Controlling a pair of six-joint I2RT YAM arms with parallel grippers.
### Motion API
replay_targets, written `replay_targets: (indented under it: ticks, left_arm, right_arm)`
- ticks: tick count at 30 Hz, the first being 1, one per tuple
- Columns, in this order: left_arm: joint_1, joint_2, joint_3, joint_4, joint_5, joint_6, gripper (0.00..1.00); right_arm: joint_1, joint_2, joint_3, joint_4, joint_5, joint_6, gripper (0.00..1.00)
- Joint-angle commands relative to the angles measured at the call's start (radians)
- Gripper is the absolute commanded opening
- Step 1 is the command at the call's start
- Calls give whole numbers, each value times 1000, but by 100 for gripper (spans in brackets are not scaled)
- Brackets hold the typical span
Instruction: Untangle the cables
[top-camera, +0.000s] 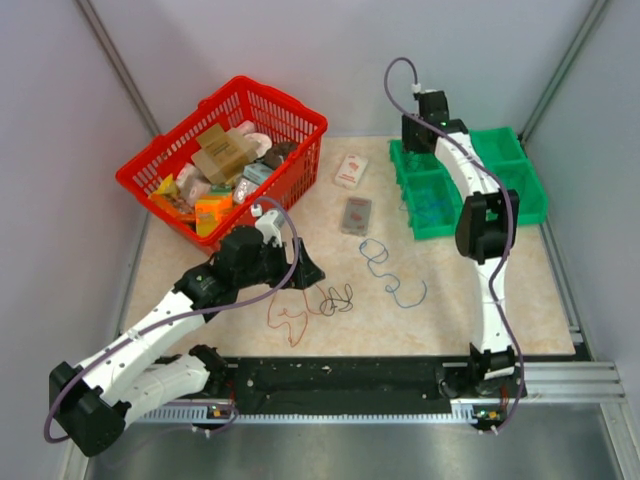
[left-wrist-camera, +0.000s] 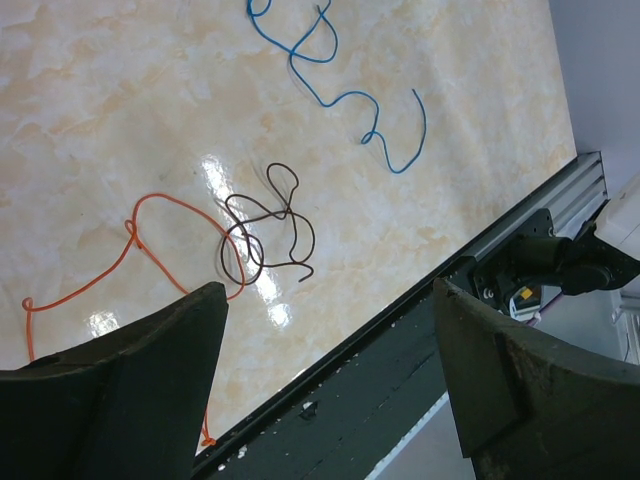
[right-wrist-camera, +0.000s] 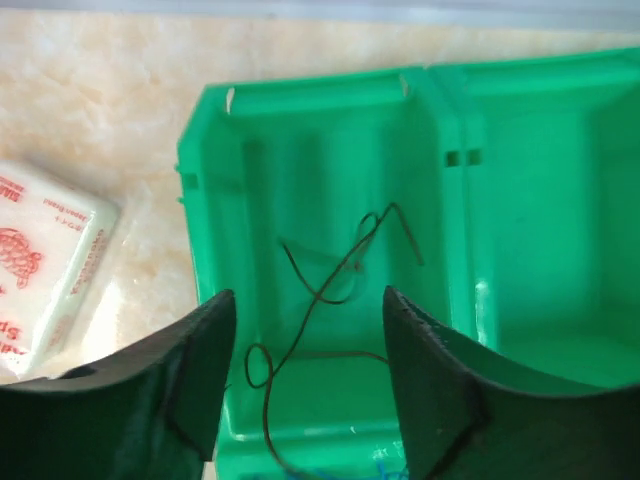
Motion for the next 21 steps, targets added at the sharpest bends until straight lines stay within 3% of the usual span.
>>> replay_targets:
  ticks: [1,3,5,9,13,17,21]
  left_arm:
    - [-4,7,14,18,4,-4,88]
    - [-4,15,6,26,11,-10,88]
    - [-6,19,-5,40,22,-13,88]
    - [-6,16,-2,51,42,-4,88]
    - [-7,2,-3,38,51,11,88]
    - [-7,-21,-15,32,42,13,88]
    - [-7,-47,-34,43,44,-20,87]
  right_arm:
    - [14,-102,195,-158,48,-4,72]
    - [48,-199,151,-263,108,38,78]
    - [89,-349,-43,-286,100,109,82]
    - [215,-665,-572,-153,112,190,86]
    - [411,-886,-930,-38,116,187,89]
    - [464,-983,-1229,96,33,308,88]
    - [468,-966,-1374,157,-3,362,77]
